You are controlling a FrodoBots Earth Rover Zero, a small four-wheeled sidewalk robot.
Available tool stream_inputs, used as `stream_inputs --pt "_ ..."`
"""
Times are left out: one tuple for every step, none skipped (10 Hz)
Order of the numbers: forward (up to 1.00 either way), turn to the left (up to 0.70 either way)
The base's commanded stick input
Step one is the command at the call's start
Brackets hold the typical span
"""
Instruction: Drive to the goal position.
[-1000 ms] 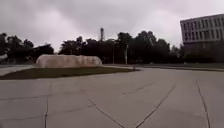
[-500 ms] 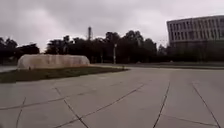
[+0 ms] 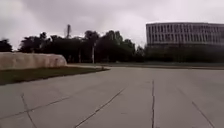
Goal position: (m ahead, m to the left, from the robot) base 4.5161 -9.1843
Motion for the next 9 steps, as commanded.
stream_inputs --pt "0.7 -0.35" --pt "0.7 -0.35" --pt "0.7 -0.35" --pt "0.7 -0.03" --pt "0.7 0.0" --pt "0.7 0.0" --pt "0.7 0.0" --pt "0.7 0.0" --pt "0.7 0.0"
